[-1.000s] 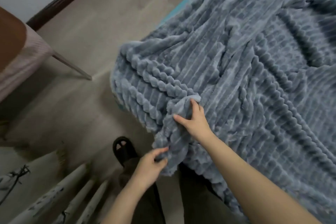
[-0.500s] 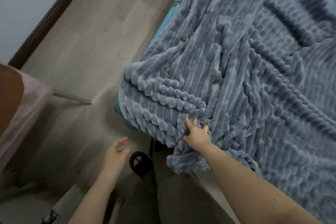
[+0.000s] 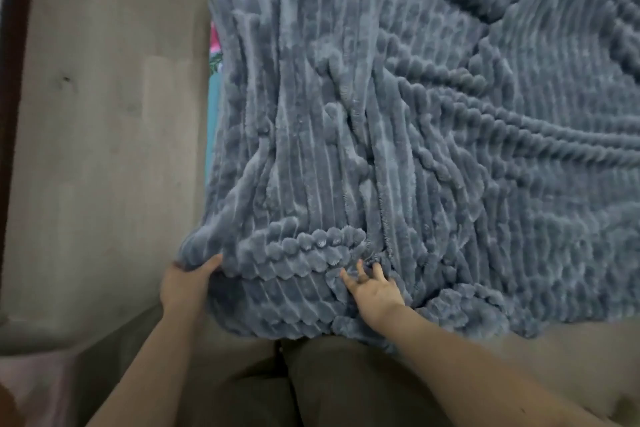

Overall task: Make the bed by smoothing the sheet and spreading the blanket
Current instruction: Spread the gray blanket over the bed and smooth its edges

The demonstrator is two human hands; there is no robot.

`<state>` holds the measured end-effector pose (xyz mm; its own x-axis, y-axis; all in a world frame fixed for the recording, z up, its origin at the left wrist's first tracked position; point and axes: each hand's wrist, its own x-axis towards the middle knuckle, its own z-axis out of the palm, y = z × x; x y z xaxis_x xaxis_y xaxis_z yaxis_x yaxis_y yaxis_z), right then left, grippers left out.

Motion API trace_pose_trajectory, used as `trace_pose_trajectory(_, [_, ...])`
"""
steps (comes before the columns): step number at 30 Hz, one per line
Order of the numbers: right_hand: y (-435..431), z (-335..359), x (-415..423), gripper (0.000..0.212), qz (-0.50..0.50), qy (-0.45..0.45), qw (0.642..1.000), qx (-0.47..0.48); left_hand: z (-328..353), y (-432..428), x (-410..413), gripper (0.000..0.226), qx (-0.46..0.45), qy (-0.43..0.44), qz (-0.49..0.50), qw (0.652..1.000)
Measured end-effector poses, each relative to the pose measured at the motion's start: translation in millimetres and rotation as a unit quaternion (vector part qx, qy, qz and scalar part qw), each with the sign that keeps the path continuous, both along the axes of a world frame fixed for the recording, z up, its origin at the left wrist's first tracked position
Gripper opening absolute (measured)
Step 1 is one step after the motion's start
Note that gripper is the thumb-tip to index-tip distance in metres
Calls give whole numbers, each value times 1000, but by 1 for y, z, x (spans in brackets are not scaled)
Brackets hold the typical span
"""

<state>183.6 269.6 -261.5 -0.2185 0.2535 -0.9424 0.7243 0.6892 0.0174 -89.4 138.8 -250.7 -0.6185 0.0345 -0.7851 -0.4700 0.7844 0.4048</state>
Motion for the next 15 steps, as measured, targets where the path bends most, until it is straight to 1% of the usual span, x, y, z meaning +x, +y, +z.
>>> trace_pose_trajectory(2, [2, 0, 1, 83, -15, -3, 1000, -12, -1, 19, -8, 61, -11, -26, -29, 999])
trace_pose_trajectory(5, [4, 2, -2, 81, -30, -10, 999, -22, -1, 48, -5, 69, 19, -93, -57, 994])
trace_pose_trajectory(8, [2, 3, -6, 72, -45, -16, 998, -27, -2, 70, -2, 78, 37, -107, -116, 987])
trace_pose_trajectory(9, [0, 4, -7, 71, -52, -20, 998, -25, -3, 76, -5, 77, 42, -104, -119, 987])
trace_pose_trajectory(11, [-4, 6, -7, 72, -73, -26, 997, -15, -4, 89, -13, 75, 43, -130, -83, 987])
trace_pose_trajectory(13, [-9, 9, -9, 72, -98, -31, 995, 4, -6, 100, -25, 71, 22, -209, -40, 977])
trace_pose_trajectory(14, [-13, 10, -11, 72, -114, -33, 993, 16, -6, 104, -33, 67, 17, -264, -34, 964])
trace_pose_trajectory(15, [-19, 11, -14, 73, -137, -36, 989, 32, -4, 109, -41, 63, 17, -315, -48, 948])
